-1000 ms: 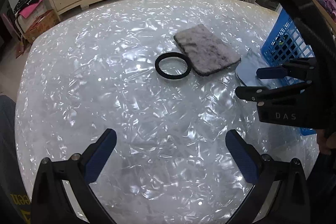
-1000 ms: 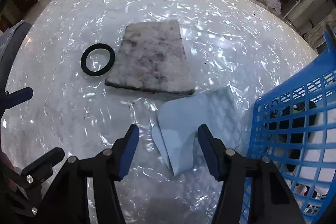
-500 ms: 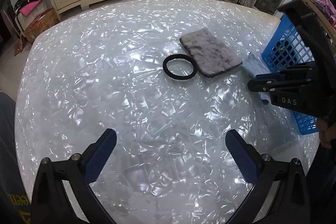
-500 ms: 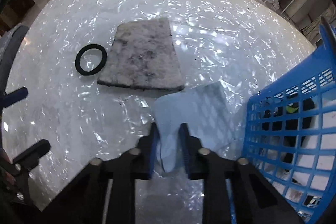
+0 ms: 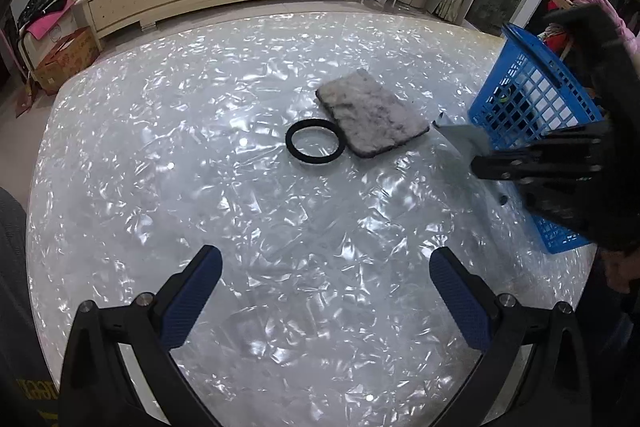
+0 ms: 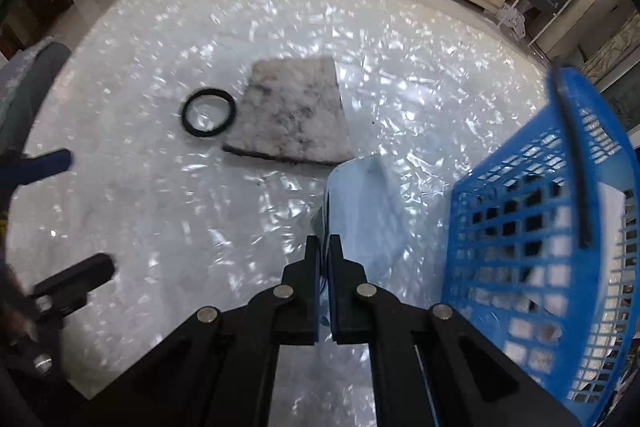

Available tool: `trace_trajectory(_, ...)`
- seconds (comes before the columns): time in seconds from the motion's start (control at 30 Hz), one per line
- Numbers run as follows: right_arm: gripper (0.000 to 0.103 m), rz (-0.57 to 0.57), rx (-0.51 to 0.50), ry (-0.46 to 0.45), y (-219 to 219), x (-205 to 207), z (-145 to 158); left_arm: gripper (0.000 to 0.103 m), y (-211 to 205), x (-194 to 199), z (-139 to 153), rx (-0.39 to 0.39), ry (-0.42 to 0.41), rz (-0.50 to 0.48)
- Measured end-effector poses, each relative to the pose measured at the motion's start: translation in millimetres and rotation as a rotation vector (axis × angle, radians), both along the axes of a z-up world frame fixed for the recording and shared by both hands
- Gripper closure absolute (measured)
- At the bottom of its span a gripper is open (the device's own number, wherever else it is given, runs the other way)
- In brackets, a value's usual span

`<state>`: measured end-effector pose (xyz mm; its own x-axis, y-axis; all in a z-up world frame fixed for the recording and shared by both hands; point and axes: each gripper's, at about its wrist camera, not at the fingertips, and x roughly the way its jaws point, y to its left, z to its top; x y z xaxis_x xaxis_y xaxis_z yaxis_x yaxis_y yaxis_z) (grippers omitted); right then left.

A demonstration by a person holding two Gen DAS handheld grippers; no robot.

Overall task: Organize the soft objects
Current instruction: 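Lift the blue cloth with the right gripper and carry it over the basket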

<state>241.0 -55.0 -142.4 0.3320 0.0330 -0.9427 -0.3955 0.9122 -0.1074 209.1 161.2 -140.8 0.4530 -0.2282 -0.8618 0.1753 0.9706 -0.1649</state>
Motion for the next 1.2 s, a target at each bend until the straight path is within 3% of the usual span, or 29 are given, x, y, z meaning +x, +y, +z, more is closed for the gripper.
trace_trajectory(0.2, 0.100, 0.012, 0.093, -0.009, -18, -19, 36, 0.000, 0, -2, -1, 0.006, 0.017, 0.018)
trace_trajectory(0.43, 0.100, 0.024, 0.201, -0.028, -43, -42, 79, 0.000, 12, -1, 13, -0.074, 0.057, 0.071)
trace_trajectory(0.6, 0.100, 0.021, 0.262, -0.052, -70, -49, 102, 0.000, 12, 0, 19, 0.037, 0.062, 0.091)
trace_trajectory(0.93, 0.100, -0.026, 0.287, -0.137, -121, -51, 135, 0.000, 21, 47, 14, 0.042, 0.136, 0.183)
trace_trajectory(1.2, 0.100, -0.120, 0.263, -0.170, -162, -42, 132, 0.001, 20, 90, -4, 0.068, 0.148, 0.200)
